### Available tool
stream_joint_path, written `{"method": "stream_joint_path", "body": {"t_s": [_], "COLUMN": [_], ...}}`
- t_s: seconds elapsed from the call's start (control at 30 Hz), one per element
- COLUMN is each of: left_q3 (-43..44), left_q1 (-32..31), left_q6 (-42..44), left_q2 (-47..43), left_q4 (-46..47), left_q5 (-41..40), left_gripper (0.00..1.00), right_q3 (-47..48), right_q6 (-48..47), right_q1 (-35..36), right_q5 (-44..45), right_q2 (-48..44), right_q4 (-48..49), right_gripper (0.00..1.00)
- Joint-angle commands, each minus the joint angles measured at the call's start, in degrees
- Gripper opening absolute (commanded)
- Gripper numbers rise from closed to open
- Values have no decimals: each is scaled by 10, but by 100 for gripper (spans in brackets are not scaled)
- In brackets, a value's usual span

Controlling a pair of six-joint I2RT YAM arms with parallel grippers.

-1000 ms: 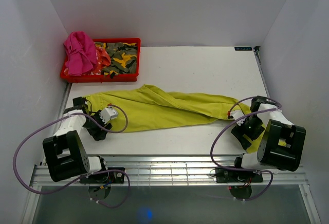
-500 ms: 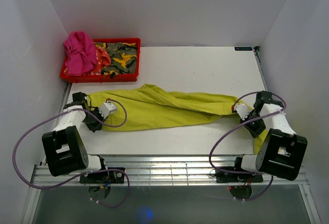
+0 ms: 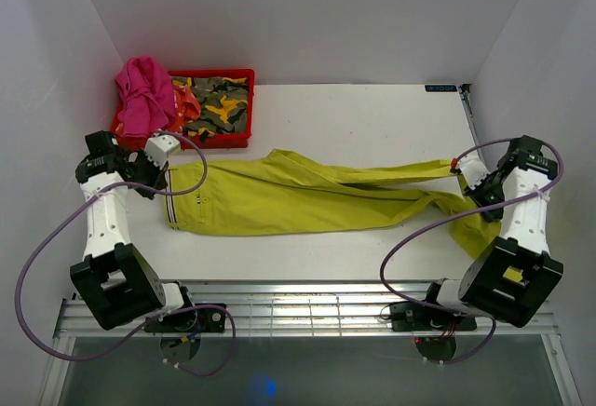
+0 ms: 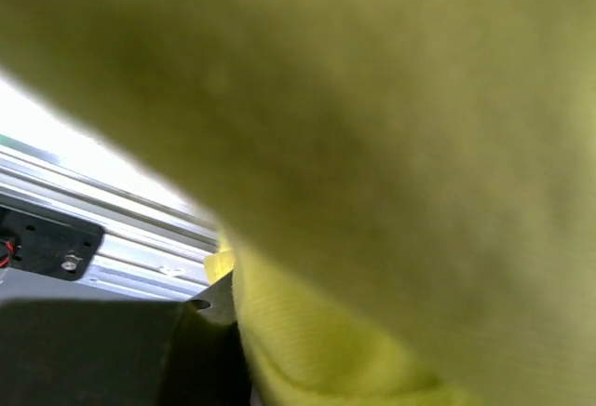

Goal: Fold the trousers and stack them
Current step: Flatten the trousers out

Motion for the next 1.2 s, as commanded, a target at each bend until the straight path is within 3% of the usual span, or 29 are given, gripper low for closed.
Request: {"method": "stream_joint_path", "body": {"t_s": [0.0,0.1,0.27,0.4,0.53,0.63,0.77,0.93,1.0,1.03,1.17], "left_q3": [16,-11,-70,-115,-113,-69,-69,-37,-23,-29,-102], "left_q1": [8,7,-12,-37,-67,-68,-80,-82,-84,-87,-128], "left_q6": [0,34,96,95,9,-18,-8,-60,-37,-25,50], "left_q2": [-20,-19,-27,-48,-41,3,27,57,61,57,16], "left_q4": [-39,-57,-78,-54,4,-9,-20,-7,-45,-51,-52], "left_q5": [58,59,34,32,18,43,40,48,74,70,-7], "left_gripper": [0,4,31,44,45,46,50,54,55,55,55], "right_q3": [88,123,168,212,281,318,322,298,280,249,178], "right_q6": [-66,-53,-2,35,57,57,47,39,28,23,18], "right_q1": [-23,-22,-8,8,12,13,12,16,17,16,18], "right_q5": [-30,-48,-66,-70,-79,-81,-81,-79,-68,-49,-4], "right_q2": [21,60,151,215,265,272,263,252,243,237,220], "right_q4": [-36,-46,-44,-35,-53,-65,-59,-63,-63,-56,13], "right_gripper": [8,8,8,8,8,8,8,8,9,15,22]}}
